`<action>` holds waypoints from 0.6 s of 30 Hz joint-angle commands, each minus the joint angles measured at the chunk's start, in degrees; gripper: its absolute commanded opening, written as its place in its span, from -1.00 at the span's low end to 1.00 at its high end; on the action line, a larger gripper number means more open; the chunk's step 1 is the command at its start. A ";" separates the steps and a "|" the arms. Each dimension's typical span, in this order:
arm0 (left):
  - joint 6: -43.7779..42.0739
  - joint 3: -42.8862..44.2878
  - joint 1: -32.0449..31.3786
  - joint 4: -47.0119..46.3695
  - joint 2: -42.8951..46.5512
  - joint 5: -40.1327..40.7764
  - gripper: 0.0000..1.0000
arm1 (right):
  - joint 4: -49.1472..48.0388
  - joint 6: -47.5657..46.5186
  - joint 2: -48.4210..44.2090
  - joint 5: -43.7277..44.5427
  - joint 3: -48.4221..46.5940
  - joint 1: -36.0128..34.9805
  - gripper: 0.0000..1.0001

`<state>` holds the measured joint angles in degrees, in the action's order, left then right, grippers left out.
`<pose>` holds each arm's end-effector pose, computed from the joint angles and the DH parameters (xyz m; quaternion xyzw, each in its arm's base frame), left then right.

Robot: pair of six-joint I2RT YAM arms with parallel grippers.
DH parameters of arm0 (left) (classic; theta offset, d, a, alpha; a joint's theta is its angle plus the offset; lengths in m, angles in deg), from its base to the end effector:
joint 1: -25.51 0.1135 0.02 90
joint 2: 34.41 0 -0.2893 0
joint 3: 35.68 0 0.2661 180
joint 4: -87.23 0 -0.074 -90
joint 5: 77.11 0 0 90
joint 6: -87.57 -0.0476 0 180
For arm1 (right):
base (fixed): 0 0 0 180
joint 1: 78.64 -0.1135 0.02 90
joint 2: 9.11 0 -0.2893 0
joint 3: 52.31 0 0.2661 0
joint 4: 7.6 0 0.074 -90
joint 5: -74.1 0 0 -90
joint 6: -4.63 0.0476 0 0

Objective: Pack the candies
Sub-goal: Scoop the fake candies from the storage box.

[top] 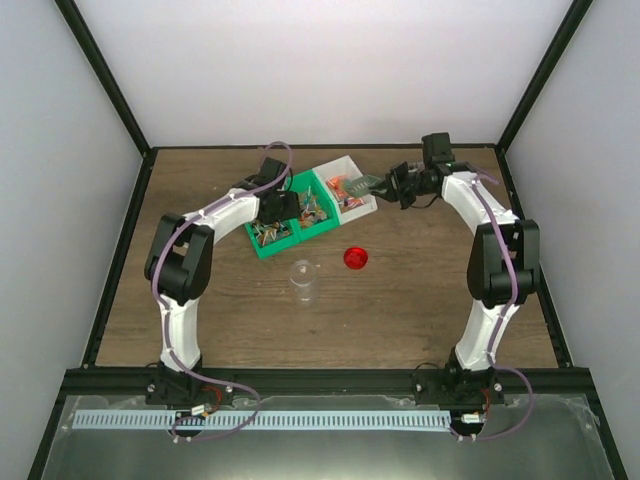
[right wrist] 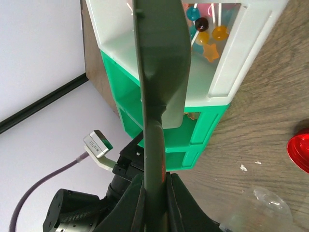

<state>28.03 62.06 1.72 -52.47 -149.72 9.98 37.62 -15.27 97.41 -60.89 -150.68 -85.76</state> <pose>0.4218 -0.1886 0.1918 -0.0489 0.9594 -0.1478 0.2351 0.4224 0.0867 0.2667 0.3556 0.8107 0.4650 0.0002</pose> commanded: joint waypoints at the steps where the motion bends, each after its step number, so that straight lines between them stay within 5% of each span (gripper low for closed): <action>1: 0.72 3.86 -0.23 1.26 -2.62 1.90 0.13 | 11.05 -1.64 3.64 1.11 -4.95 -1.75 -0.98; 10: -0.15 7.34 -0.64 1.62 -5.32 1.26 -0.61 | 16.23 -2.43 5.82 4.34 -7.56 -3.16 -0.99; 18: 1.32 8.11 -0.98 0.68 -5.72 1.27 -0.64 | 17.17 -0.13 3.91 6.16 -7.11 -4.09 -0.99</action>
<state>26.02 68.55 1.09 -49.87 -153.74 15.24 51.63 -17.24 103.09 -57.81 -156.58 -89.41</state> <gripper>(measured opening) 0.282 0.102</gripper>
